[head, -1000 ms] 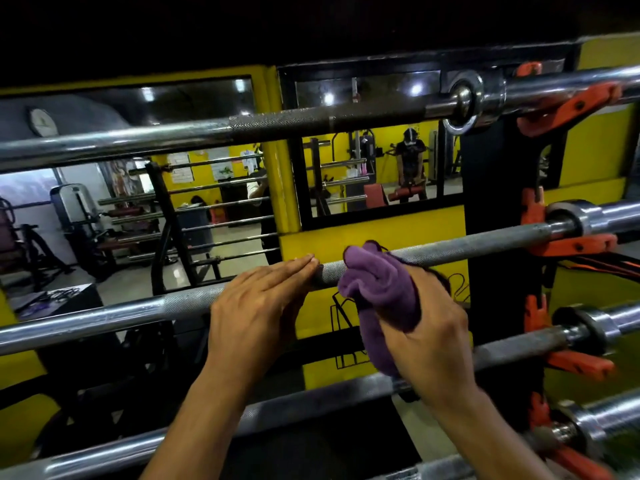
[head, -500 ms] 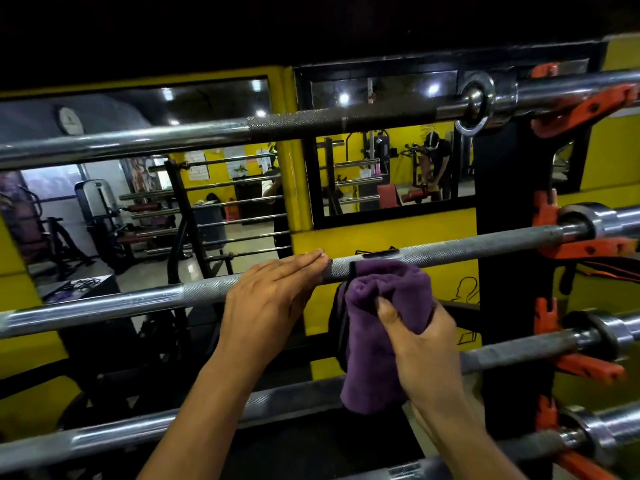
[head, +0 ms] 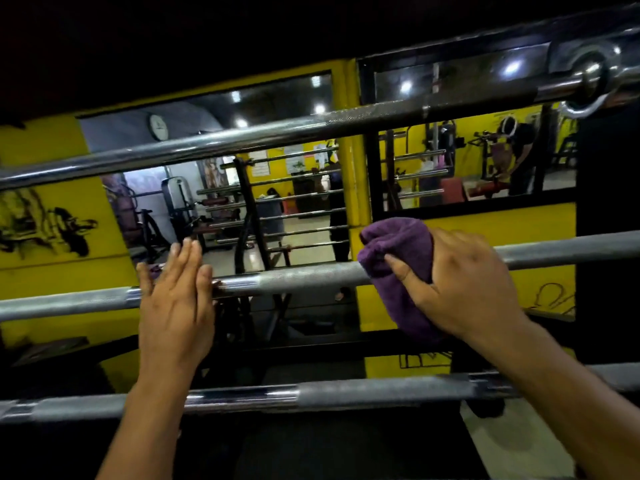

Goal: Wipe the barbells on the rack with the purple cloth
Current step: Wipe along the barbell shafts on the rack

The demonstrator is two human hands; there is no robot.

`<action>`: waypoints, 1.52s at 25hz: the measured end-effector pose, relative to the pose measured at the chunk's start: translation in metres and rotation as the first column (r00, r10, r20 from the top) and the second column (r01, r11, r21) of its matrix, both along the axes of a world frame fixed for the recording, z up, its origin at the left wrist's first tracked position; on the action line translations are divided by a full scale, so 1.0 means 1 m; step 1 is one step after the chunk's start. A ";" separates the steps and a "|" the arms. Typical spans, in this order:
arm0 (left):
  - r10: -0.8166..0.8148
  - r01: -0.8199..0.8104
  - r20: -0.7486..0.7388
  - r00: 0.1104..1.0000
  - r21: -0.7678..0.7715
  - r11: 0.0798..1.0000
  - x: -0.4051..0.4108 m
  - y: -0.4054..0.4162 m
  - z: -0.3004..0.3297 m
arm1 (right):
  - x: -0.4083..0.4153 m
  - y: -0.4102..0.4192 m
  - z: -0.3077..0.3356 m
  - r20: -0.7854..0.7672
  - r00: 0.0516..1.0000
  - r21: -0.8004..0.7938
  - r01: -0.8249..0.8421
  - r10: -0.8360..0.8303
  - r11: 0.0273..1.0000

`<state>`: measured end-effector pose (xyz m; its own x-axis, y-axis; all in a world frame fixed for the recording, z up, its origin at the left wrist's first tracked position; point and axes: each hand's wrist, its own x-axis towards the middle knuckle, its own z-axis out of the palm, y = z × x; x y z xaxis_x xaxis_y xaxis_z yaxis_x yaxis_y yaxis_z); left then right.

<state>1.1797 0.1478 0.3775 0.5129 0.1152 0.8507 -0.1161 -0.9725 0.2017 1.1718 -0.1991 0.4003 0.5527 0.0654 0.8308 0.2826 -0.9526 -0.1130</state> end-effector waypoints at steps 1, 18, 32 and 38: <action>0.042 -0.042 -0.006 0.999 -0.016 0.999 0.001 0.012 -0.006 | 0.003 0.005 0.000 -0.031 0.999 0.002 0.011 -0.011 1.000; 0.101 -0.092 0.098 0.990 -0.085 0.992 0.009 0.015 -0.024 | 0.002 0.002 -0.008 0.017 0.983 -0.041 -0.180 0.181 0.983; 0.159 -0.088 0.135 0.978 -0.422 0.902 0.022 -0.010 -0.029 | 0.024 0.051 -0.007 0.029 0.945 -0.318 -0.301 0.327 0.899; 0.149 -0.102 0.103 0.983 -0.367 0.924 0.019 -0.004 -0.030 | 0.012 0.038 0.012 -0.061 0.977 -0.102 -0.208 0.202 0.973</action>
<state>1.1984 0.1434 0.3472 0.3651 0.4816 0.7968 -0.0450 -0.8457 0.5318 1.1841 -0.1611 0.4121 0.5583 0.2691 0.7848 0.4697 -0.8823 -0.0317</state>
